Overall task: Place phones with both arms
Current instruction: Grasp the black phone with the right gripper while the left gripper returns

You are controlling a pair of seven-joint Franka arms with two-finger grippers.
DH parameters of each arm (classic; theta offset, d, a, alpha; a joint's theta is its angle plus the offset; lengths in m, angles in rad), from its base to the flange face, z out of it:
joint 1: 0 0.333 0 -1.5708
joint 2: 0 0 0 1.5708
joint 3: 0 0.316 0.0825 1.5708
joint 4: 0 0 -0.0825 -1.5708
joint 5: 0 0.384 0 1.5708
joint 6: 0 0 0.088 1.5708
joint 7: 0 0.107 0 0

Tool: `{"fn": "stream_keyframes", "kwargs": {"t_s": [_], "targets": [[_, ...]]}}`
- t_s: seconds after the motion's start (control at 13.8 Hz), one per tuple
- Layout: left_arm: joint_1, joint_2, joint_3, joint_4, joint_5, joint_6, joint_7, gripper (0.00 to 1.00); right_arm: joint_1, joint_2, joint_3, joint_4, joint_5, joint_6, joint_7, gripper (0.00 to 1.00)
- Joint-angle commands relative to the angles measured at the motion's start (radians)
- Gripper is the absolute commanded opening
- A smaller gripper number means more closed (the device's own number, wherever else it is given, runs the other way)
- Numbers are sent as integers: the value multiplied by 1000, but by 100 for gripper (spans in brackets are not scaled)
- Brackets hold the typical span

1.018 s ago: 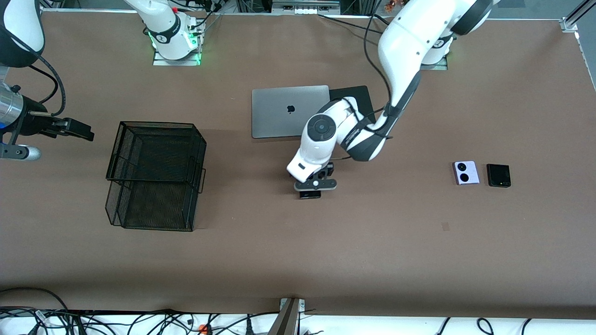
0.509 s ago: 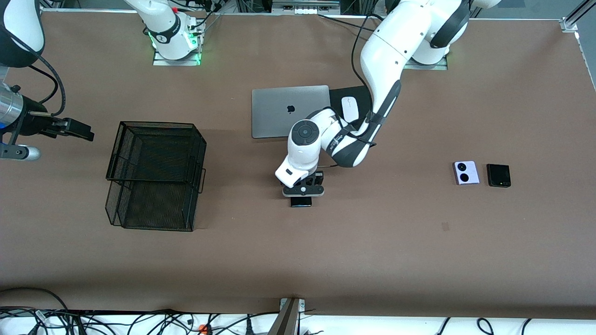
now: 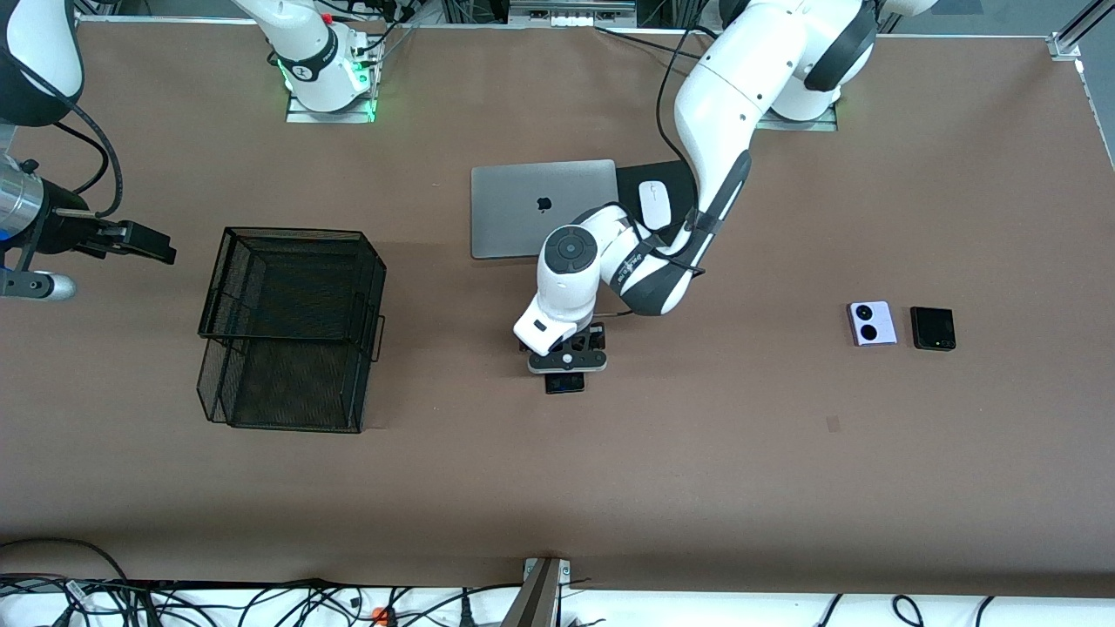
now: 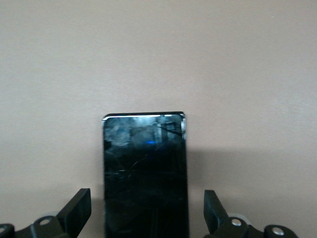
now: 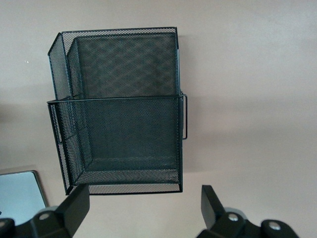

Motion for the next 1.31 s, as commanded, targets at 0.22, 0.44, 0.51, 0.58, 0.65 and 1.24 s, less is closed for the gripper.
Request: {"fn": "stream_keyframes", "kwargs": {"t_s": [0.22, 0.44, 0.51, 0.58, 0.65, 1.24], "targets": [[106, -93, -20, 93, -73, -319, 146, 100, 1, 5, 4, 10, 16, -12, 3, 100], [188, -144, -18, 58, -76, -484, 259, 100, 70, 17, 13, -2, 48, -15, 9, 100], [226, -172, -18, 23, -70, -533, 326, 100, 107, 34, 15, 5, 69, -1, 8, 100], [275, -207, -18, -25, -64, -552, 406, 100, 150, 61, 15, 8, 74, 11, 11, 100], [315, -250, -17, -80, -59, -555, 475, 100, 197, 89, 15, 8, 76, 57, 13, 100], [590, -498, -12, -370, 39, -538, 764, 100, 500, 491, 15, 348, 71, 267, 364, 100]]}}
